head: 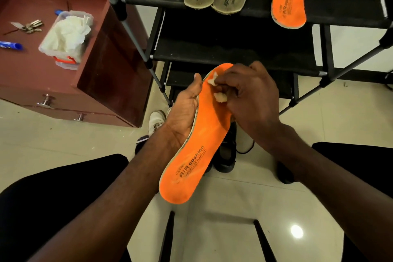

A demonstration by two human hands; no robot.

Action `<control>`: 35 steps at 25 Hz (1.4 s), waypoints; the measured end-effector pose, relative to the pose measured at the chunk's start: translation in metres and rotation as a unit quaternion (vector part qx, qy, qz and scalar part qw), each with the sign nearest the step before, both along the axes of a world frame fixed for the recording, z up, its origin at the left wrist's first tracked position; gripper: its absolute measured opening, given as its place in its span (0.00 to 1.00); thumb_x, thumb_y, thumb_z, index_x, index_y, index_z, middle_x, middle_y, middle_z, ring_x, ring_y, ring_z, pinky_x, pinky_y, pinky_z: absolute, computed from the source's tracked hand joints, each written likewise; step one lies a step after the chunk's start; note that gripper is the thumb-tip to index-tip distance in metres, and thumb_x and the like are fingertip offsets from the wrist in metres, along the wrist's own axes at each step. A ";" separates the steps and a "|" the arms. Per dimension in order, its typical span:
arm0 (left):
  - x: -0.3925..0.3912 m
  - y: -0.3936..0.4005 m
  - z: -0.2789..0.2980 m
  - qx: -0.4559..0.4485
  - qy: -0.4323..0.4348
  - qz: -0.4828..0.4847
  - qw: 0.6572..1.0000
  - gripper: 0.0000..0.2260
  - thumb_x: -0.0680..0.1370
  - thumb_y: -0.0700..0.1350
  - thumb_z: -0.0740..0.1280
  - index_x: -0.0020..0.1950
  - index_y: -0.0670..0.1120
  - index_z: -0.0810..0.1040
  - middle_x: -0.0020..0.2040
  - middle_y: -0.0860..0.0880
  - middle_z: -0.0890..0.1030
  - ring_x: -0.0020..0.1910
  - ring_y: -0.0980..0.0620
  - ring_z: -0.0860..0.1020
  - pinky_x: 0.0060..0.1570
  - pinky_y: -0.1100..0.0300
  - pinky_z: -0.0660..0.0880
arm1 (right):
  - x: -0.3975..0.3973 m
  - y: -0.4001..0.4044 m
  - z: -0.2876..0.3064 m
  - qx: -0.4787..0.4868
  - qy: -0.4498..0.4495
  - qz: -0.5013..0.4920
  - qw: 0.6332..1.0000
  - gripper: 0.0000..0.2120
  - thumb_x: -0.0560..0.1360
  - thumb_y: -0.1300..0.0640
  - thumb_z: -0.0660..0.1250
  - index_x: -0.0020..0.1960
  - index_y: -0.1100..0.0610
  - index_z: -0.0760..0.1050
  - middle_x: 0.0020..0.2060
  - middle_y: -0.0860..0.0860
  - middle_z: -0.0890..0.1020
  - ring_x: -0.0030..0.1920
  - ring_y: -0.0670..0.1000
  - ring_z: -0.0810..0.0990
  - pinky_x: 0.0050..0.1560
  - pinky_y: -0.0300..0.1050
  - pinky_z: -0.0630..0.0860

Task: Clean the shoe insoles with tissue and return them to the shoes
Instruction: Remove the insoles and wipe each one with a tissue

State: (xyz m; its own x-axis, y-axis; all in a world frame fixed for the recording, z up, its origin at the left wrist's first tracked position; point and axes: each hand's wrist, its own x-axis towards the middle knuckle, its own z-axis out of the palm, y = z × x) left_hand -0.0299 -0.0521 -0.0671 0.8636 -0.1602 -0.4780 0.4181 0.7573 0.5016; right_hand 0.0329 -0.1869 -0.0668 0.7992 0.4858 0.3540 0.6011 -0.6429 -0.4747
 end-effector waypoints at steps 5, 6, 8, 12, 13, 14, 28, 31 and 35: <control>0.002 0.009 -0.006 0.001 0.001 0.026 1.000 0.34 0.86 0.64 0.49 0.60 0.40 0.86 0.55 0.39 0.86 0.56 0.44 0.86 0.57 0.50 0.83 | -0.001 -0.009 -0.005 -0.068 -0.010 0.132 0.989 0.16 0.70 0.65 0.76 0.56 0.52 0.85 0.50 0.44 0.84 0.47 0.53 0.74 0.37 0.49 0.75; 0.002 0.007 -0.007 -0.001 0.000 0.029 1.000 0.33 0.86 0.64 0.49 0.68 0.40 0.81 0.63 0.38 0.83 0.64 0.41 0.82 0.66 0.47 0.78 | 0.011 -0.013 -0.006 -0.068 -0.017 0.089 0.994 0.17 0.70 0.66 0.76 0.56 0.53 0.85 0.50 0.46 0.84 0.47 0.54 0.74 0.37 0.50 0.76; 0.002 0.002 -0.009 -0.004 -0.008 0.026 1.000 0.31 0.86 0.63 0.51 0.77 0.40 0.71 0.72 0.35 0.77 0.73 0.37 0.74 0.74 0.43 0.70 | 0.030 -0.014 -0.005 -0.031 -0.011 -0.001 0.999 0.14 0.73 0.67 0.74 0.57 0.56 0.85 0.50 0.48 0.84 0.48 0.54 0.76 0.40 0.51 0.77; 0.002 -0.006 -0.009 -0.002 -0.015 0.022 1.000 0.29 0.87 0.62 0.52 0.76 0.41 0.72 0.68 0.38 0.80 0.67 0.39 0.78 0.68 0.44 0.75 | 0.026 0.002 0.003 0.027 -0.012 0.003 1.000 0.11 0.77 0.65 0.70 0.56 0.56 0.86 0.51 0.48 0.85 0.50 0.53 0.77 0.45 0.50 0.77; 0.001 -0.006 -0.008 -0.014 -0.005 0.032 0.999 0.29 0.87 0.61 0.51 0.73 0.41 0.74 0.65 0.39 0.82 0.64 0.42 0.81 0.66 0.46 0.77 | 0.019 0.005 0.005 0.026 -0.014 0.030 0.999 0.11 0.77 0.65 0.70 0.56 0.56 0.86 0.51 0.48 0.84 0.51 0.53 0.77 0.45 0.49 0.76; 0.001 -0.005 -0.008 -0.027 0.010 0.045 0.999 0.28 0.87 0.60 0.51 0.69 0.40 0.77 0.60 0.40 0.84 0.60 0.43 0.84 0.62 0.48 0.80 | 0.012 0.006 0.006 0.013 -0.012 0.062 0.998 0.12 0.76 0.65 0.70 0.56 0.55 0.85 0.52 0.48 0.84 0.51 0.52 0.76 0.44 0.48 0.75; 0.002 0.015 -0.008 0.043 0.043 0.046 0.997 0.34 0.87 0.61 0.49 0.46 0.40 0.87 0.41 0.42 0.87 0.38 0.49 0.87 0.35 0.58 0.83 | -0.016 -0.001 -0.004 -0.032 -0.021 0.147 0.988 0.15 0.68 0.67 0.73 0.51 0.53 0.86 0.47 0.45 0.85 0.45 0.54 0.77 0.36 0.47 0.75; 0.017 0.011 -0.011 0.054 0.033 0.063 0.996 0.33 0.87 0.62 0.51 0.66 0.35 0.78 0.60 0.32 0.83 0.51 0.41 0.87 0.47 0.49 0.84 | 0.011 -0.015 -0.002 -0.046 -0.049 0.073 0.995 0.15 0.70 0.67 0.75 0.53 0.53 0.86 0.48 0.46 0.86 0.44 0.54 0.75 0.36 0.43 0.71; 0.022 0.012 -0.021 0.101 -0.007 0.082 0.992 0.35 0.85 0.63 0.54 0.81 0.37 0.60 0.66 0.28 0.77 0.59 0.35 0.83 0.59 0.40 0.80 | 0.020 -0.005 -0.002 -0.009 -0.016 0.032 0.999 0.14 0.71 0.67 0.75 0.52 0.53 0.87 0.48 0.45 0.85 0.45 0.51 0.76 0.38 0.47 0.76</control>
